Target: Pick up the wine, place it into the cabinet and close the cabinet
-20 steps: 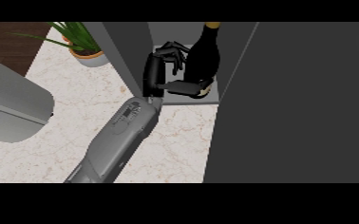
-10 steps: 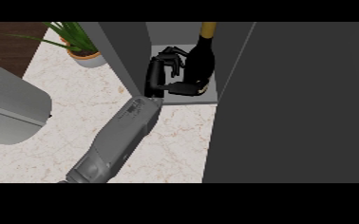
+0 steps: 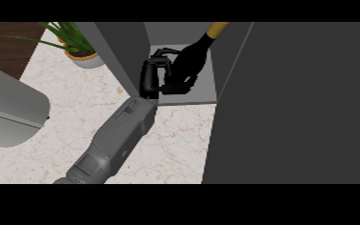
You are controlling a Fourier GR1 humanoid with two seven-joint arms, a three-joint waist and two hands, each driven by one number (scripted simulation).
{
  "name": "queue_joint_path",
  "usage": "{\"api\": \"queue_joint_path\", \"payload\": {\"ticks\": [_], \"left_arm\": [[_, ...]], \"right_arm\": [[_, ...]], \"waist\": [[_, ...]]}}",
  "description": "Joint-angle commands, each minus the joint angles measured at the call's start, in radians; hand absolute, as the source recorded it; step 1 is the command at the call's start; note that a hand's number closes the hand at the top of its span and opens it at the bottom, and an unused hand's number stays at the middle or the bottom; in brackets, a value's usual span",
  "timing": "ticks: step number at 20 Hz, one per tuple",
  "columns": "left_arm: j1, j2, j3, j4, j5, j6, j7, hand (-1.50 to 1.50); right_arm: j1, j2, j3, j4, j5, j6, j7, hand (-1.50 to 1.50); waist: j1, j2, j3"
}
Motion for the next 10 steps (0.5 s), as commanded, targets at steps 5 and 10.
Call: {"api": "queue_joint_path", "payload": {"ticks": [5, 10], "left_arm": [[-0.091, 0.0, 0.056, 0.111, 0.118, -0.03, -0.029, 1.5], [-0.192, 0.0, 0.153, 0.261, 0.087, -0.107, -0.037, 1.5]], "right_arm": [[0.025, 0.004, -0.028, -0.065, -0.096, 0.01, 0.025, -1.5], [0.034, 0.044, 0.057, -0.065, 0.008, -0.021, 0.003, -1.5]], "waist": [[-0.018, 0.003, 0.0], [-0.01, 0.008, 0.0]]}}
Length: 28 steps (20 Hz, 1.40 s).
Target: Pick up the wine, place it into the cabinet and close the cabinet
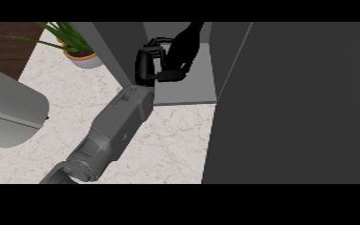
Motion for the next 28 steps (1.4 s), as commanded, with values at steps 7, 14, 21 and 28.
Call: {"api": "queue_joint_path", "payload": {"ticks": [7, 14, 21, 28], "left_arm": [[-0.157, 0.007, 0.049, 0.165, -0.029, 0.084, -0.001, 1.5], [-0.187, 0.036, 0.041, 0.237, -0.059, 0.117, 0.007, 1.5], [-0.156, 0.019, 0.049, 0.282, -0.063, 0.163, 0.009, 1.5], [-0.138, 0.024, 0.115, 0.242, -0.002, 0.034, 0.035, 1.5]], "right_arm": [[0.008, 0.013, 0.005, -0.05, -0.027, -0.008, 0.019, -1.5], [-0.052, 0.011, -0.002, -0.01, -0.052, 0.0, 0.008, -1.5], [-0.05, 0.001, -0.012, -0.032, -0.069, 0.009, 0.019, -1.5], [-0.032, 0.033, 0.026, -0.016, -0.021, -0.004, -0.009, -1.5]], "waist": [[-0.01, 0.004, 0.0], [-0.03, 0.015, 0.0], [-0.047, 0.02, 0.0], [-0.039, 0.021, -0.002]]}}
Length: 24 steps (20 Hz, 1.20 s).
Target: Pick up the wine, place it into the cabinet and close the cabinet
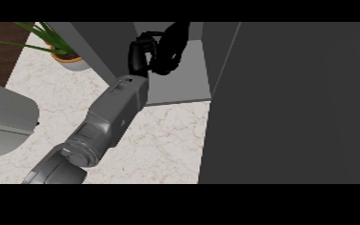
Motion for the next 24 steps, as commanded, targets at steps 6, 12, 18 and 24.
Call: {"api": "queue_joint_path", "payload": {"ticks": [6, 12, 18, 24], "left_arm": [[0.078, -0.024, 0.096, -0.036, 0.095, -0.141, -0.019, 1.5], [0.149, -0.024, 0.1, -0.036, 0.113, -0.251, -0.035, 1.5], [0.198, -0.024, 0.101, -0.046, 0.15, -0.271, -0.066, 1.5], [0.224, -0.024, 0.065, -0.046, 0.161, -0.277, -0.051, 1.5]], "right_arm": [[-0.001, 0.019, 0.035, -0.034, -0.03, -0.014, 0.04, -1.5], [0.02, 0.036, 0.04, -0.018, -0.021, -0.001, -0.013, -1.5], [0.008, 0.029, 0.026, -0.029, -0.056, 0.001, 0.011, -1.5], [0.013, 0.037, 0.029, -0.014, -0.052, 0.011, -0.017, -1.5]], "waist": [[-0.027, 0.004, -0.003], [-0.035, 0.005, -0.003], [-0.06, -0.001, -0.003], [-0.07, -0.002, -0.003]]}}
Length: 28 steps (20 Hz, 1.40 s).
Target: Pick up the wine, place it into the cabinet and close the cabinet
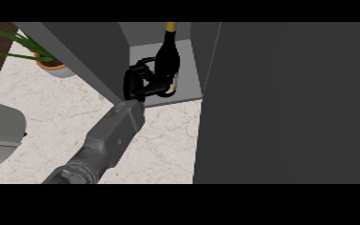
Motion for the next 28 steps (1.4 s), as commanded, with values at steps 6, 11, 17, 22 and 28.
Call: {"api": "queue_joint_path", "payload": {"ticks": [6, 11, 17, 22, 28], "left_arm": [[0.058, 0.0, -0.035, -0.004, 0.037, 0.026, -0.023, 1.5], [0.042, 0.0, -0.056, -0.025, 0.056, 0.059, -0.034, 1.5], [-0.015, 0.0, -0.084, -0.04, 0.077, 0.117, 0.012, 1.5], [-0.045, 0.0, -0.086, -0.044, 0.095, 0.124, 0.025, 1.5], [-0.114, 0.0, -0.1, -0.046, 0.111, 0.175, 0.067, 1.5]], "right_arm": [[-0.01, -0.014, -0.048, -0.007, -0.056, 0.011, 0.014, -1.5], [-0.02, 0.013, -0.008, 0.013, -0.049, 0.014, -0.011, -1.5], [0.039, 0.019, -0.016, -0.008, -0.057, 0.024, -0.021, -1.5], [0.031, 0.02, -0.001, -0.015, -0.043, 0.021, -0.015, -1.5], [0.027, 0.011, -0.039, 0.038, -0.057, 0.038, -0.048, -1.5]], "waist": [[-0.032, 0.001, 0.0], [-0.037, 0.008, -0.002], [-0.043, 0.004, 0.001], [-0.03, 0.006, 0.0], [-0.019, 0.01, 0.002]]}}
